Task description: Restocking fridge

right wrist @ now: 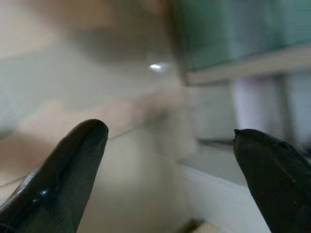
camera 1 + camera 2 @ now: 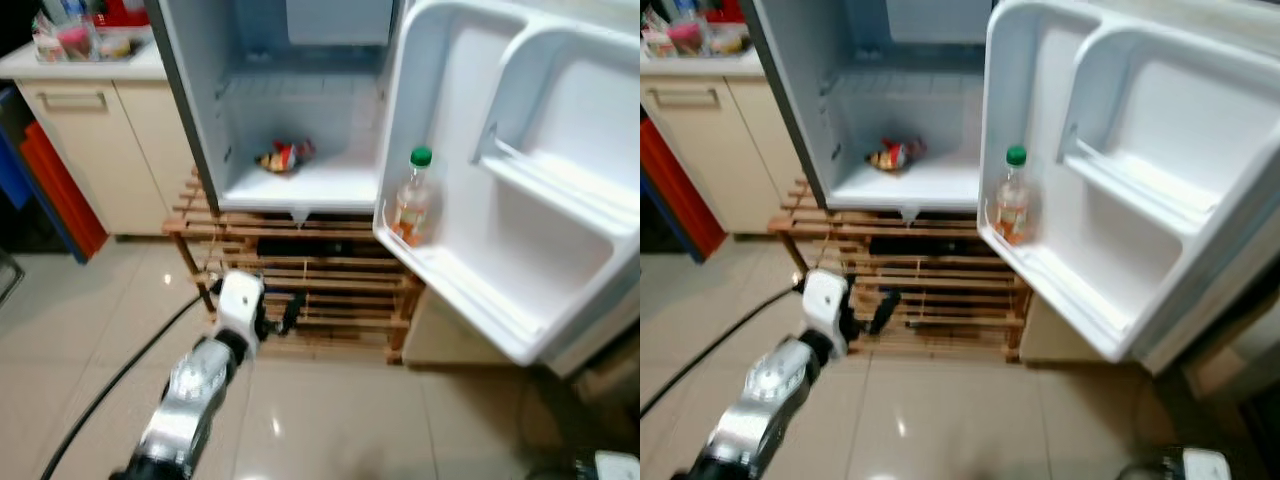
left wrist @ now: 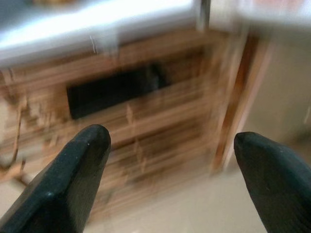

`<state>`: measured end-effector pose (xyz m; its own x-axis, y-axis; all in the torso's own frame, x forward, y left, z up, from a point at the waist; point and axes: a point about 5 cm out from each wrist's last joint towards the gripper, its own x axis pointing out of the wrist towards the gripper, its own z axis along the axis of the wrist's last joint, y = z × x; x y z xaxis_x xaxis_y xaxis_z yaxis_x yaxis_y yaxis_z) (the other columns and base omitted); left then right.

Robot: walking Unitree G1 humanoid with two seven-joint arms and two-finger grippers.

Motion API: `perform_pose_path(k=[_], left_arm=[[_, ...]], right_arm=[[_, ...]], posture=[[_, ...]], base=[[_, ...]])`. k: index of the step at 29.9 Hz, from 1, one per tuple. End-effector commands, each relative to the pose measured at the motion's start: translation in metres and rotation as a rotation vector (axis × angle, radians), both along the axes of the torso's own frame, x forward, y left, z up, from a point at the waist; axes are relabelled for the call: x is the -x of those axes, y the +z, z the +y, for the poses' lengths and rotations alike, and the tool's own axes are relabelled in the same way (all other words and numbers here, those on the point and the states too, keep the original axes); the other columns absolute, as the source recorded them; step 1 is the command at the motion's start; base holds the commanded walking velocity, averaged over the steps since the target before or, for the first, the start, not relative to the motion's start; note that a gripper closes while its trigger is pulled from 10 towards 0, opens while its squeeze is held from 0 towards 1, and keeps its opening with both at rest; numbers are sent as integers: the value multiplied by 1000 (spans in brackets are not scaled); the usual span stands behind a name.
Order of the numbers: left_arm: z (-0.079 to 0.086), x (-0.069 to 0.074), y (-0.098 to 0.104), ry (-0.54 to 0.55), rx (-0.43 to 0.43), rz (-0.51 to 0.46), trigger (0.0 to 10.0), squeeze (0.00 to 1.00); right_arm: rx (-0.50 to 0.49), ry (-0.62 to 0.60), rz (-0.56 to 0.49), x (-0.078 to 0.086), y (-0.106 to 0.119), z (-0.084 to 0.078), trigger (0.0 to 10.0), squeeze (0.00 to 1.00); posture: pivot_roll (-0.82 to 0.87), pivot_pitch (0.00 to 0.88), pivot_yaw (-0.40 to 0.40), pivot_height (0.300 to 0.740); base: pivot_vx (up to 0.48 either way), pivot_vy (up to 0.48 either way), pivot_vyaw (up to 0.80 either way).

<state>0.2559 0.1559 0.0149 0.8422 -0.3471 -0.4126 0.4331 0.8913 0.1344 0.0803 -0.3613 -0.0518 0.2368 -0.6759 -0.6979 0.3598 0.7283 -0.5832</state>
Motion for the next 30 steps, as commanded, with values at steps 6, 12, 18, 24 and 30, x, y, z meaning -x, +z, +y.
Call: perform_pose_path(k=[6, 12, 18, 24, 30], left_arm=[[18, 21, -45, -63, -160, 342, 10000, 0], [19, 27, -56, -138, -217, 439, 10000, 0], [14, 32, -69, -235, -383, 477, 10000, 0], [13, 65, -95, -459, -742, 545, 10000, 0], [23, 115, -117, -690, -963, 683, 10000, 0]], right_arm=[[247, -53, -294, -53, 75, -61, 10000, 0], [131, 33, -603, -116, 116, -52, 10000, 0], [-331, 536, -724, -169, 123, 59, 10000, 0], [-658, 944, -732, -161, 158, 137, 10000, 0], [-920, 1215, -728, -144, 190, 185, 10000, 0]], posture=[[-257, 0, 47, 740], [-266, 0, 64, 740], [-269, 0, 59, 740], [-260, 0, 68, 740], [-259, 0, 56, 740]], base=[[0, 0, 0], [0, 0, 0], [0, 0, 0], [0, 0, 0], [0, 0, 0]])
